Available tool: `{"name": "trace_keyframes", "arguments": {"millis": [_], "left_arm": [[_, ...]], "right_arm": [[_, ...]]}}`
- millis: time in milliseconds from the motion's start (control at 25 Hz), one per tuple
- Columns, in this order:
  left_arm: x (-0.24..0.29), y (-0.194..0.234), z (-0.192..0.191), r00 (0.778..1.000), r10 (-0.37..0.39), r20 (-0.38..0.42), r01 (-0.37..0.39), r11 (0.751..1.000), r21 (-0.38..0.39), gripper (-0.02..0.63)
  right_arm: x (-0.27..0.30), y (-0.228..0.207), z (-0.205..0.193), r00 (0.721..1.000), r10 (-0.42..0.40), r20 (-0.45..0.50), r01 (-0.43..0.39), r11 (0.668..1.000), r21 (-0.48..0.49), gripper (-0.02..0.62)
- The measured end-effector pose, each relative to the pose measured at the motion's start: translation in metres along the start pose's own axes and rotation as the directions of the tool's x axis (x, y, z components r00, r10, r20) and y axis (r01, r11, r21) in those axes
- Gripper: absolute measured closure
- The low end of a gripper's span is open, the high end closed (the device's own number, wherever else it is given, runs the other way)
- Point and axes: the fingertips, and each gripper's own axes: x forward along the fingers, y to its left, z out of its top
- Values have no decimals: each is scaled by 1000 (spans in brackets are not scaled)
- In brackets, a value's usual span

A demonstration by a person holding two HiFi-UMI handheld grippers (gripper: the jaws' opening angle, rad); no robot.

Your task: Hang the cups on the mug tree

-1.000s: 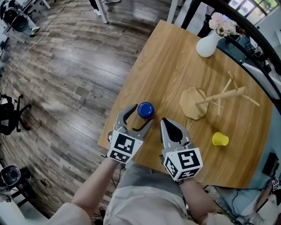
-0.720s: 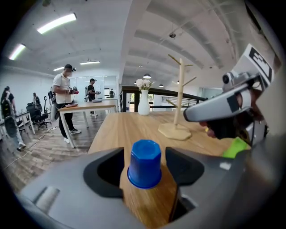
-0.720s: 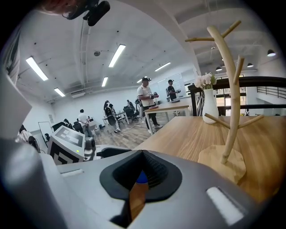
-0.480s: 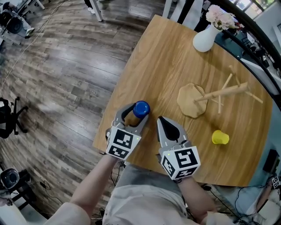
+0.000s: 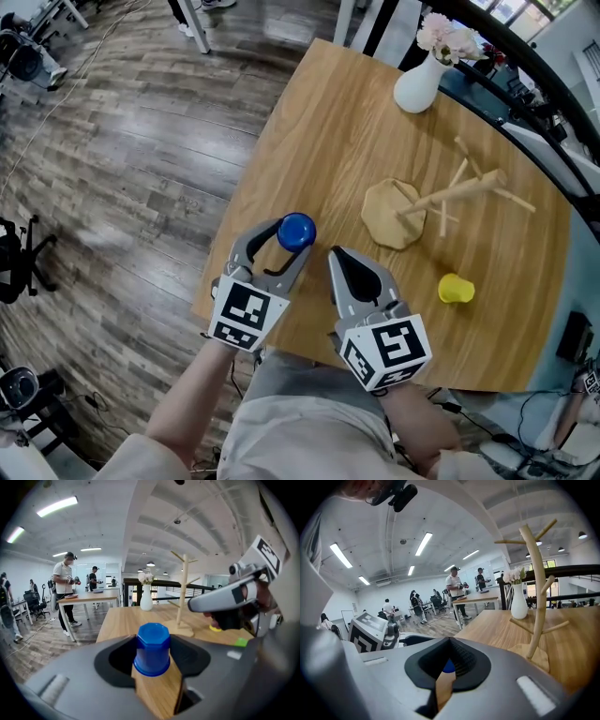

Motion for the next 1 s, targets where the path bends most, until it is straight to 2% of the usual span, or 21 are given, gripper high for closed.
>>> {"name": "trace_keyframes", "arguments": {"millis": [160,600,1000], "left_arm": [[-17,-13,38,999,-15,44,13,999,40,390],[-63,-44,121,992,-56,110,49,997,68,391],[-100,-82,168,986,-63,152,52,996,76,391]], "right_arm": [[-20,-6,19,999,-23,25,23,1000,-1,595],[-89,-8,70,995,-76,71,77,997,-10,595],[-156,-10,98,984,-119,135,121,993,-6,595]]}}
